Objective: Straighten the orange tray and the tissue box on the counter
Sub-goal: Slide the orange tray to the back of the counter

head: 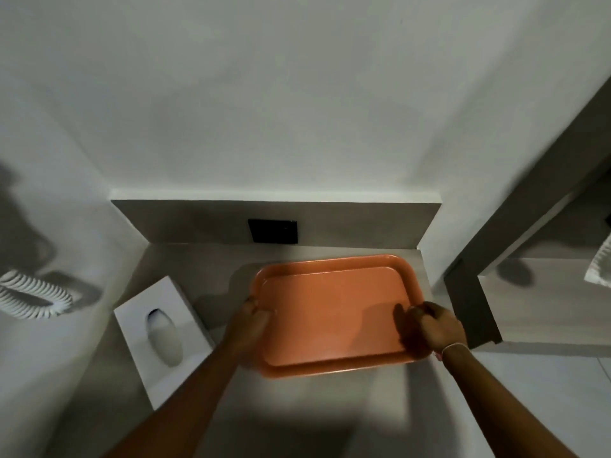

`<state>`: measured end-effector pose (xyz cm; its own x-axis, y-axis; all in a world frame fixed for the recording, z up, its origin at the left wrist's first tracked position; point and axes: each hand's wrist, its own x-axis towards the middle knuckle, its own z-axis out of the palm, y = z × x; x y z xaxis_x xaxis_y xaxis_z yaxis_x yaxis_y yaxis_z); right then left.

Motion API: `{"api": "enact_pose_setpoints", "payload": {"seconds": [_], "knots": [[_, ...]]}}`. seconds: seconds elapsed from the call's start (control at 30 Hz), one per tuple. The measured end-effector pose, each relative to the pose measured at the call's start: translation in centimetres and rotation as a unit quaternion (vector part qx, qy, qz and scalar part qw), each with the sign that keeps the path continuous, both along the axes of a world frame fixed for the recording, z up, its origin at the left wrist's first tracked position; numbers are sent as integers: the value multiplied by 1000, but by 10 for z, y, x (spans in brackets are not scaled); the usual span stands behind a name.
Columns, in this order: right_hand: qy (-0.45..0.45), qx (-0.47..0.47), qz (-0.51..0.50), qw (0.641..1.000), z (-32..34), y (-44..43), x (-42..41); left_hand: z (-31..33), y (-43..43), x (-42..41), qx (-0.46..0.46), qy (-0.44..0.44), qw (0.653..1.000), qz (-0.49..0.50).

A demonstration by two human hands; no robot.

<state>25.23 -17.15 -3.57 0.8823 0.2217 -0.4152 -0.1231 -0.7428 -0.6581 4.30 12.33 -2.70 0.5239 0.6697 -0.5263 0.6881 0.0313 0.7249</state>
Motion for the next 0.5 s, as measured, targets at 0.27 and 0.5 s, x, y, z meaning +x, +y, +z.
{"api": "enact_pose_setpoints", "payload": {"seconds": [0.27, 0.5], "knots": [[-1, 8, -76, 997, -15, 41, -9, -15, 59, 28, -18, -25, 1000, 5], [-9, -18, -74, 997, -22, 47, -5, -22, 67, 36, -30, -17, 998, -49]]}}
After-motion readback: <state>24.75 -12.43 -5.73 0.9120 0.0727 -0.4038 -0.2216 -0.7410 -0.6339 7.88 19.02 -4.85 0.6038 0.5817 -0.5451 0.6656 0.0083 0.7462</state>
